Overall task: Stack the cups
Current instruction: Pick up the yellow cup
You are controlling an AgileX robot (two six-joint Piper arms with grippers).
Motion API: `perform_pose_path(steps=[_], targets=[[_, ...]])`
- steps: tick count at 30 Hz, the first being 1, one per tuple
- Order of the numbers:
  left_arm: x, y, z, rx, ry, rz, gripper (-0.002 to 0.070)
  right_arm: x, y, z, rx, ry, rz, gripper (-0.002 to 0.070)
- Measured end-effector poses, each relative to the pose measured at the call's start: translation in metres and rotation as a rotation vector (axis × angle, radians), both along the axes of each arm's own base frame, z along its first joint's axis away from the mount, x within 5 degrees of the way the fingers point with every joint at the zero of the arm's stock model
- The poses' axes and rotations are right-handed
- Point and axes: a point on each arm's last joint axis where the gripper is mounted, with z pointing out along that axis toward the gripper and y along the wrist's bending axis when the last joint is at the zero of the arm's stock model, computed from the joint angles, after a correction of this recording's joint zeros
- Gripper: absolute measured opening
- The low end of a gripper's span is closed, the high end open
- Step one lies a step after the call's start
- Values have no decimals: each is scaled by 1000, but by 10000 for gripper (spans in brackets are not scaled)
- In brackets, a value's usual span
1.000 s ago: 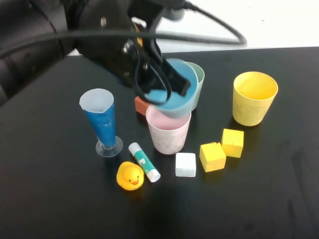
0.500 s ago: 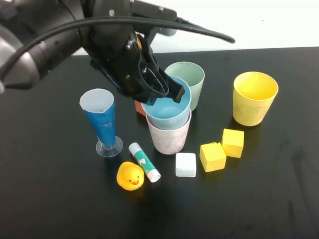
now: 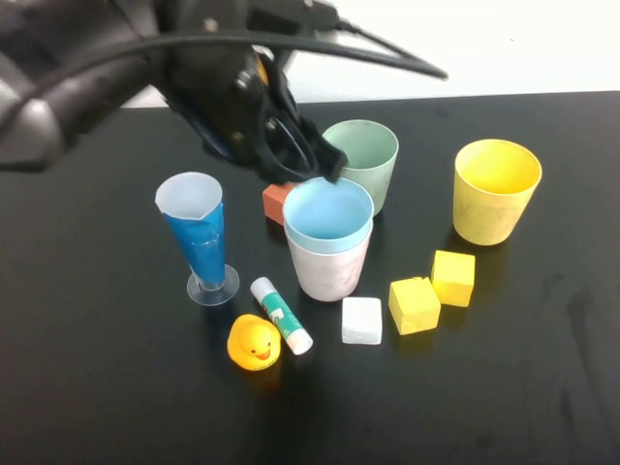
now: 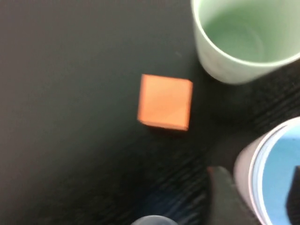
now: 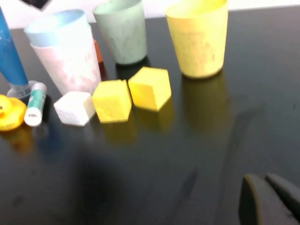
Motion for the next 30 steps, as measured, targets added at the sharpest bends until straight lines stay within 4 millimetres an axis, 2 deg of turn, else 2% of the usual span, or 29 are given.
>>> perform_pose_path(steps=[1, 3, 6, 10, 14, 19, 24, 28, 30], targets=[[-3, 3, 6, -1, -24, 1, 228, 0, 0, 4, -13, -8, 0, -3], [-13, 12, 27, -18, -100, 5, 104, 3, -1, 14, -35, -4, -3, -3], [-32, 25, 47, -57, -183, 2, 34, 16, -3, 31, -94, 61, -3, -3], [-61, 44, 50, -86, -236, -7, 7, 48, -5, 56, -210, 167, 29, -3], [-96, 66, 36, -96, -251, -14, 2, 85, -7, 92, -321, 224, 83, -3], [-134, 90, 2, -90, -236, -21, 2, 135, -6, 131, -452, 299, 207, -3], [-164, 110, -31, -78, -219, -20, 2, 183, -1, 169, -523, 326, 329, -3], [-180, 120, -56, -70, -209, -24, 2, 220, 17, 185, -607, 347, 437, -3], [-185, 124, -66, -60, -201, -26, 1, 241, 30, 184, -663, 385, 469, -3]])
